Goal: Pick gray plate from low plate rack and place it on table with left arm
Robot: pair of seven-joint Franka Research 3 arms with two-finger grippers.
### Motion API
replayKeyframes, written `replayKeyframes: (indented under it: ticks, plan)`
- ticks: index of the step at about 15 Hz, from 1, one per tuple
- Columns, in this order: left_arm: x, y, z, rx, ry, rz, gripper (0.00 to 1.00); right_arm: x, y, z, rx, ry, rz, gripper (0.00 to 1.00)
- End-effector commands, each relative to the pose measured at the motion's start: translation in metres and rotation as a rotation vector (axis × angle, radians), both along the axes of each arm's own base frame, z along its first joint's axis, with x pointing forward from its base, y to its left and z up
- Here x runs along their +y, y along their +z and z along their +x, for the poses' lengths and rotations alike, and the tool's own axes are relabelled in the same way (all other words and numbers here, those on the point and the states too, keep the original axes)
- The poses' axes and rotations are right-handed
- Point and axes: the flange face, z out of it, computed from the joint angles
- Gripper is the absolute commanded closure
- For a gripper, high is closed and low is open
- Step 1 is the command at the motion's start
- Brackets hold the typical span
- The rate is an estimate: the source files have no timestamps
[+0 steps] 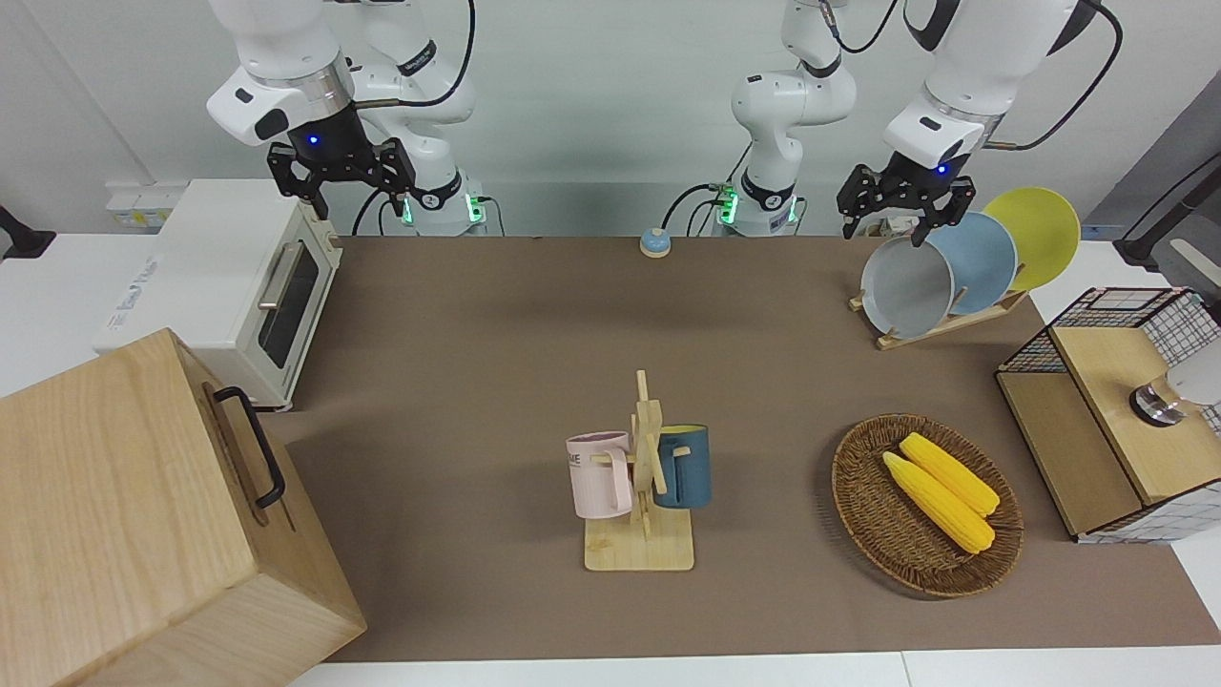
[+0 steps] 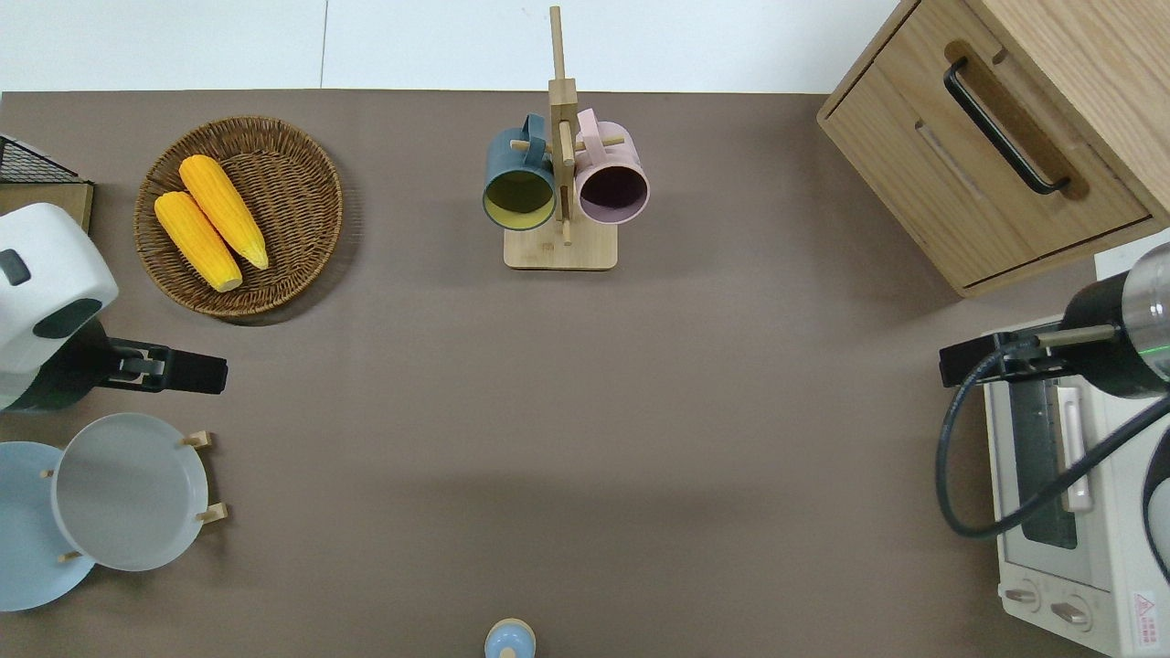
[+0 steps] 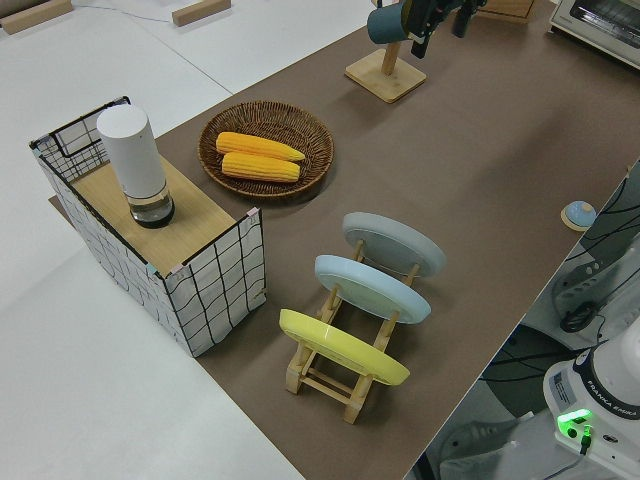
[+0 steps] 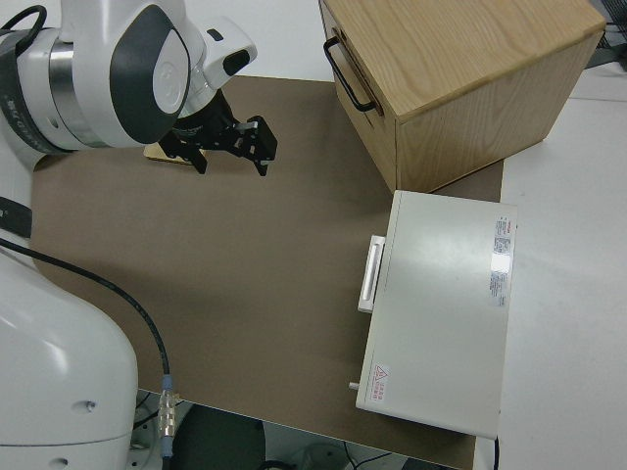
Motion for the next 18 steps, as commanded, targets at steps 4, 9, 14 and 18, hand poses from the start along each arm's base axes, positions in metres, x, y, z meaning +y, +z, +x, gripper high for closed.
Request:
replayKeyframes:
  ticks: [4,9,14,18]
  plan:
    - [0.0061,-0.0030,0.0038,0.015,0.019,-0.017,0.00,-0.0003,0.0029,-0.0024,0.007,0.000,0.006,0.011]
    - [0.0100,-0.0023,0.0035,0.015,0.027,-0.011,0.00,0.0005,0.0029,-0.0025,0.007,0.000,0.006,0.013]
    - [0.0058,0.0030,-0.0003,0.007,0.019,-0.008,0.00,-0.0003,0.0029,-0.0024,0.007,-0.002,0.006,0.013]
    - [0.0021,0.0035,-0.0012,0.006,0.013,0.012,0.00,0.0005,0.0029,-0.0025,0.007,0.000,0.006,0.013]
